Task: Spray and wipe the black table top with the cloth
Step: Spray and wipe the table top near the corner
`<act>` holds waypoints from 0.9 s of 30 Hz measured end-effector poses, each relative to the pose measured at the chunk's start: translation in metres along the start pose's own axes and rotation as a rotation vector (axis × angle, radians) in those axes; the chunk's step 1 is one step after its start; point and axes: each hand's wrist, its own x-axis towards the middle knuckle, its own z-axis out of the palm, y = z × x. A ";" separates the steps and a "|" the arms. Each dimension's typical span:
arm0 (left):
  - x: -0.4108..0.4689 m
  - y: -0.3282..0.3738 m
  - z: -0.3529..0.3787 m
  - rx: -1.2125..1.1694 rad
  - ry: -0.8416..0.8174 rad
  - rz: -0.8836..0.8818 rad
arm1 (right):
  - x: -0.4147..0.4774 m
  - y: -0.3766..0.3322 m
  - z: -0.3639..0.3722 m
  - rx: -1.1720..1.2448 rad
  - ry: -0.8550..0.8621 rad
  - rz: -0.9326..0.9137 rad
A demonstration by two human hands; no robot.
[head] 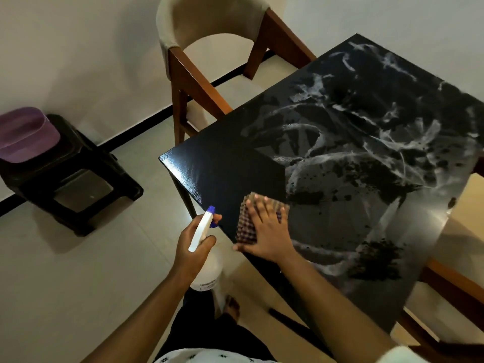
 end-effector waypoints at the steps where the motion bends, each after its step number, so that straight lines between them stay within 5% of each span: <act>1: -0.002 -0.003 0.001 -0.005 0.004 -0.008 | -0.012 -0.005 0.008 -0.007 0.007 0.004; 8: -0.023 -0.014 0.005 0.016 0.048 -0.085 | -0.065 -0.027 0.022 0.090 0.096 0.029; 15: -0.048 -0.022 -0.003 0.025 -0.004 -0.111 | -0.100 -0.046 0.012 0.297 0.010 0.096; 19: -0.065 -0.024 -0.010 0.015 -0.079 -0.062 | -0.127 -0.052 -0.001 0.705 -0.154 0.193; 27: -0.103 -0.027 0.007 0.009 -0.212 -0.080 | -0.200 -0.030 -0.023 1.941 -0.220 0.481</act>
